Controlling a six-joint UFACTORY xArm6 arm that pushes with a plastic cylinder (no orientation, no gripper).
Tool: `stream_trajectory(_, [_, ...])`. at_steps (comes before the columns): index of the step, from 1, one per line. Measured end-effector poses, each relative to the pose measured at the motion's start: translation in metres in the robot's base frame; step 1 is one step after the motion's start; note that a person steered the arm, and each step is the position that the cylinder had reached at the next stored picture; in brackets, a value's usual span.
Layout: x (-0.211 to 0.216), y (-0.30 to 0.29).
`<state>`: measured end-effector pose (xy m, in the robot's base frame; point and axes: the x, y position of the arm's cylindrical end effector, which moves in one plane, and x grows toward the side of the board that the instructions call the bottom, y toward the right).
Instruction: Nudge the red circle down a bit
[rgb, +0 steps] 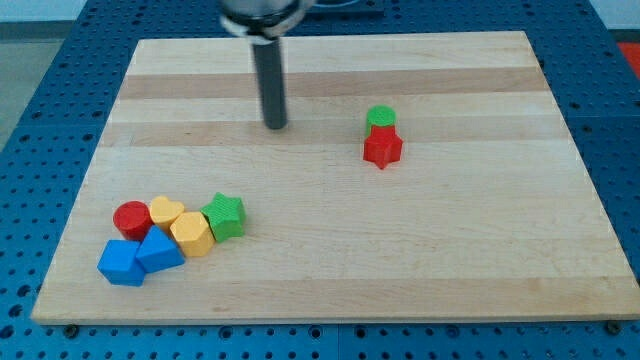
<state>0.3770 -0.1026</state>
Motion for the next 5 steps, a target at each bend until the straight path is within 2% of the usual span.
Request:
stream_trajectory(2, [0.042, -0.101])
stream_trajectory(5, [0.136, -0.141])
